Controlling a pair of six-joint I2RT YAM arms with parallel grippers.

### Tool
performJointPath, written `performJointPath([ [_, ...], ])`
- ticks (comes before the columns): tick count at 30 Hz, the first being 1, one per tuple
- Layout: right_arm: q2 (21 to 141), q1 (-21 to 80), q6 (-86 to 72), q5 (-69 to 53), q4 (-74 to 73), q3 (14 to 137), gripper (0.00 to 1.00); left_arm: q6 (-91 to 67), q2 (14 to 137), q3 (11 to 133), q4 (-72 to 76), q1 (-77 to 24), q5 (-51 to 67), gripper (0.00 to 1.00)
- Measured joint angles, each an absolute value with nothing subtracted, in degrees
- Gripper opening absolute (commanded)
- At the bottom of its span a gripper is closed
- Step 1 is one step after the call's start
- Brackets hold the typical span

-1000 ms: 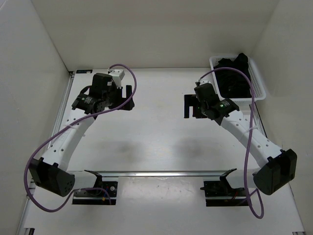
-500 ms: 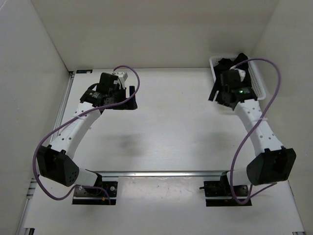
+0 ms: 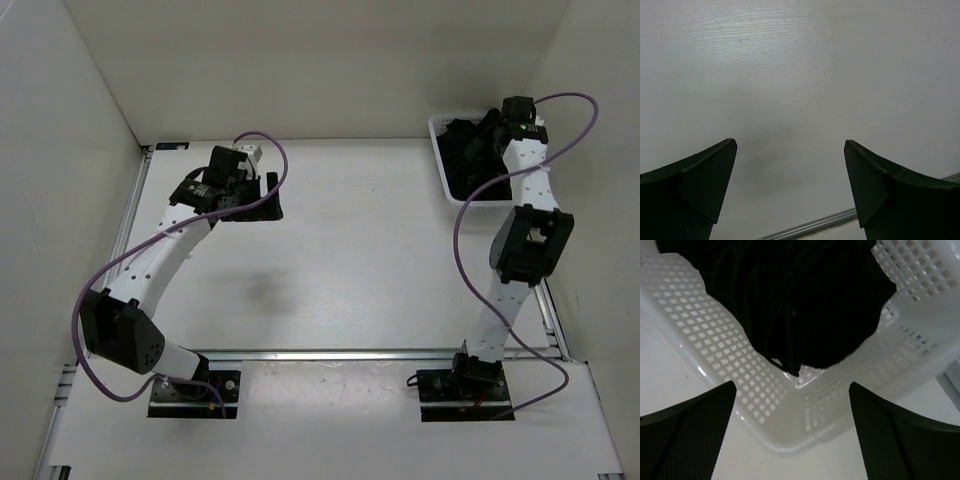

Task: Fold and stack the shorts
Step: Grab the shorts from the pile, then move the shorts to the center of the board

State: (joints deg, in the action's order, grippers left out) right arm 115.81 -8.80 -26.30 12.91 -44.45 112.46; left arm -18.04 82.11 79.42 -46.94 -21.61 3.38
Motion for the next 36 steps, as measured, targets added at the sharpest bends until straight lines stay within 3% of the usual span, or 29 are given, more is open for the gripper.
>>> performJointPath([
  [7, 137.56, -9.5, -26.57, 11.75, -45.71, 133.73, 0.99, -18.11, 85.14, 81.95, -46.94, -21.98, 1.08, 1.0],
  [11, 145.36, -10.11, -26.94, 11.38, -46.17, 139.79, 0.8, -18.13, 86.87, 83.7, -46.94, -21.98, -0.03, 1.0],
  [14, 147.37, -10.5, -27.0, 10.87, -46.3, 139.92, 0.42, -18.11, 88.88, 85.52, -46.92, -21.98, -0.73, 1.0],
  [15, 147.48, -10.55, -27.2, 10.37, -46.15, 139.92, 0.2, -18.11, 89.58, 86.15, -46.96, -21.98, -0.89, 1.0],
  [17, 147.35, -10.55, -27.18, 9.78, -45.98, 140.27, 0.0, -18.13, 91.22, 87.59, -46.96, -21.98, -0.34, 1.0],
  [23, 142.12, -10.48, -26.74, 6.76, -45.84, 139.65, 0.0, -19.29, 96.42, 90.45, -46.74, -22.61, 3.4, 1.0],
  [28, 127.02, -8.71, -25.43, 2.55, -45.74, 138.85, 0.0, -21.32, 96.42, 90.5, -46.96, -23.03, 3.62, 1.0],
  [31, 115.68, -3.6, -23.46, 1.5, -43.77, 139.48, 0.0, -23.53, 95.29, 90.26, -47.97, -21.58, 3.81, 1.0],
  [36, 101.62, 13.89, -20.47, 0.14, -40.51, 142.04, 0.0, -26.92, 89.95, 86.26, -49.78, -14.24, 3.79, 1.0],
])
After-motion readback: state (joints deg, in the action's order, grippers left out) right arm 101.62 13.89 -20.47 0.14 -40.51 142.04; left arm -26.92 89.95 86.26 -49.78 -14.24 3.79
